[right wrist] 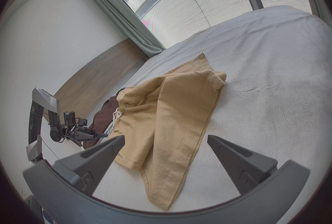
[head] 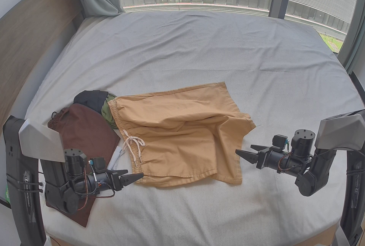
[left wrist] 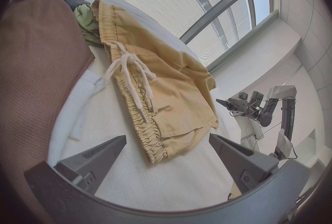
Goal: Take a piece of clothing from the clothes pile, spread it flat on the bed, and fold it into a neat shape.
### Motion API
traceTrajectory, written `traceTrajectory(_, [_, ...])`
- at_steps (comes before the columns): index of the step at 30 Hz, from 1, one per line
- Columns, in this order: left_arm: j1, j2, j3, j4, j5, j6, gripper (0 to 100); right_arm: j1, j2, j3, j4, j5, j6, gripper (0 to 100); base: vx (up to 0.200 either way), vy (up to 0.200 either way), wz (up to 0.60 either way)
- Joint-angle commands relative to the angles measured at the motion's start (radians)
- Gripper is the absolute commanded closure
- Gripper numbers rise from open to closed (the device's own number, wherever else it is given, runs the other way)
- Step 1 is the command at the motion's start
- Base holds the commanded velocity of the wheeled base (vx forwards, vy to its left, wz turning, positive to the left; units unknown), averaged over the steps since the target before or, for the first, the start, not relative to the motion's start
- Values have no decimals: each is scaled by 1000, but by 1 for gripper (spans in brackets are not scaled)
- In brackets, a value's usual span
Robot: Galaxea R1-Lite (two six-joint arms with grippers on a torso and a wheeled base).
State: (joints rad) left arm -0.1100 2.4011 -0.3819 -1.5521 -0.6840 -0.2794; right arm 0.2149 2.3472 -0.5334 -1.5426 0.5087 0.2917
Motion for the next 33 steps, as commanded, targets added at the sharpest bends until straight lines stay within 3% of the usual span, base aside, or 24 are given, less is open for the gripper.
traceTrajectory(1, [-14,33,-9,0,0,-14,0,0,-2,-2,-1,1,0,0,0,0,0])
traceTrajectory(9, [-42,66,-31,0,37,-29,0,0,1,-3,-1,1,0,0,0,0,0])
traceTrajectory(15, [-65,66,-48,-2,52,-103,0,-5,3,-11,-1,1,0,0,0,0,0])
traceTrajectory(30, [-92,75,-54,-2,66,-121,0,-6,6,-11,-1,1,-2,0,0,0,0])
traceTrajectory(31, [-92,75,-54,-2,66,-121,100,-6,6,-11,-1,1,-2,0,0,0,0])
traceTrajectory(33, [-92,82,-54,-2,67,-121,100,-6,9,-11,-1,1,-2,0,0,0,0])
